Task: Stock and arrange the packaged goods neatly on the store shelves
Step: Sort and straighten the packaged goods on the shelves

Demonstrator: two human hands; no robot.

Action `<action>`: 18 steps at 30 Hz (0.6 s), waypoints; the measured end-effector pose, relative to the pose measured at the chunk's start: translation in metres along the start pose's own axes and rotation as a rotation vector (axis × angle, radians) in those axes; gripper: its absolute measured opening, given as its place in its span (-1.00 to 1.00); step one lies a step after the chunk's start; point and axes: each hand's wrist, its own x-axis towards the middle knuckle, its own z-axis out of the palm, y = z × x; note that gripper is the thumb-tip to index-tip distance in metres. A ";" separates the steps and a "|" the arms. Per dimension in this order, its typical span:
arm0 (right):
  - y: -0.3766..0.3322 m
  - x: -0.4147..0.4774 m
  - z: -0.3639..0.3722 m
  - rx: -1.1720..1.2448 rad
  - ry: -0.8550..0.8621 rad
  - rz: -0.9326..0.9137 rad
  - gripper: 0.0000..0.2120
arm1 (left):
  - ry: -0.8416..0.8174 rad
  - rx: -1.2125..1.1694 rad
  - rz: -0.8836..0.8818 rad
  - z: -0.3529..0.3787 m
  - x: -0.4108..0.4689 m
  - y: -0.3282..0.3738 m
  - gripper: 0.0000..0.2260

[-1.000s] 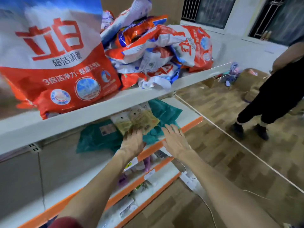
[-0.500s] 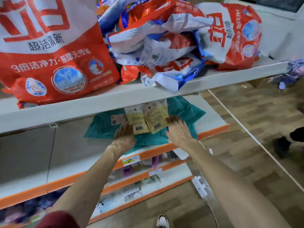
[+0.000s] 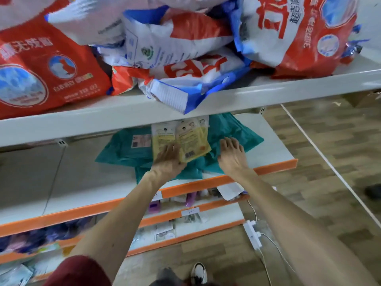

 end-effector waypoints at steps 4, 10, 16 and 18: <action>0.018 0.001 0.003 -0.006 -0.014 0.014 -0.58 | -0.042 0.073 -0.036 0.017 0.021 0.032 -0.45; 0.035 -0.002 0.010 -0.008 0.009 0.030 -0.63 | 0.128 0.188 -0.049 0.034 0.017 0.031 -0.79; 0.036 0.004 0.013 0.008 0.009 0.023 -0.63 | 0.287 -0.305 -0.287 0.010 0.013 0.020 -0.92; 0.033 0.010 0.009 0.025 0.024 -0.004 -0.61 | 0.392 -0.475 -0.380 0.003 0.008 0.014 -0.90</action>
